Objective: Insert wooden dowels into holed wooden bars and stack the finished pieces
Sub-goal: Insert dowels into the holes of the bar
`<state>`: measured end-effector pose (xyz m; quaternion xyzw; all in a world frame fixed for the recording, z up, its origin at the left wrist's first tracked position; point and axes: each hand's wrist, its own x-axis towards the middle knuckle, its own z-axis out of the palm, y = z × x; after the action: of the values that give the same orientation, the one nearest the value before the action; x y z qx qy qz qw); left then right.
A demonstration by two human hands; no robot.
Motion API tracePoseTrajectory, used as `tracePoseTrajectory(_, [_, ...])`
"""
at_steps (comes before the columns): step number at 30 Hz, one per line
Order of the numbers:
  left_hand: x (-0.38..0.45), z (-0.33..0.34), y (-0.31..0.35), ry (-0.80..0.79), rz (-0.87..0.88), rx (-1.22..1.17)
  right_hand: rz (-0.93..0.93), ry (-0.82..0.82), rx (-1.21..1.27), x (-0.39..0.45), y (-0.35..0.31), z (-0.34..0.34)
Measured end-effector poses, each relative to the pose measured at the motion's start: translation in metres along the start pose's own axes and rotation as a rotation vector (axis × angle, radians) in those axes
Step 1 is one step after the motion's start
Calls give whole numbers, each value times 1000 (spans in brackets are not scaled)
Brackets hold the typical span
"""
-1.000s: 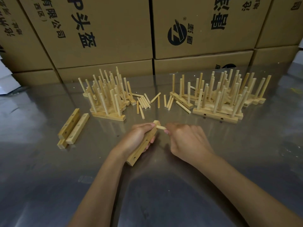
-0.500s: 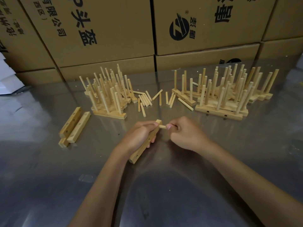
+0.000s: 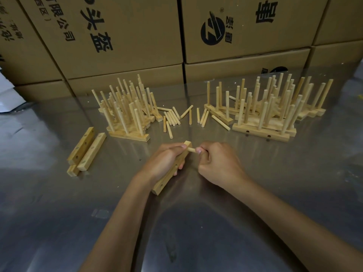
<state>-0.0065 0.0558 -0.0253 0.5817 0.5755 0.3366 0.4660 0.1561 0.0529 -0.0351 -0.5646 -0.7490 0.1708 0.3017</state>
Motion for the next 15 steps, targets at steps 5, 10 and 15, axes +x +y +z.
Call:
tracePoseTrajectory(5, [-1, 3, 1, 17, 21, 31, 28, 7, 55, 0, 5, 2])
tracePoseTrajectory(10, [-1, 1, 5, 28, 20, 3, 10, -44, 160, 7, 2, -5])
tracePoseTrajectory(15, [1, -17, 2, 222, -92, -253, 63, 400, 463, 24, 12, -19])
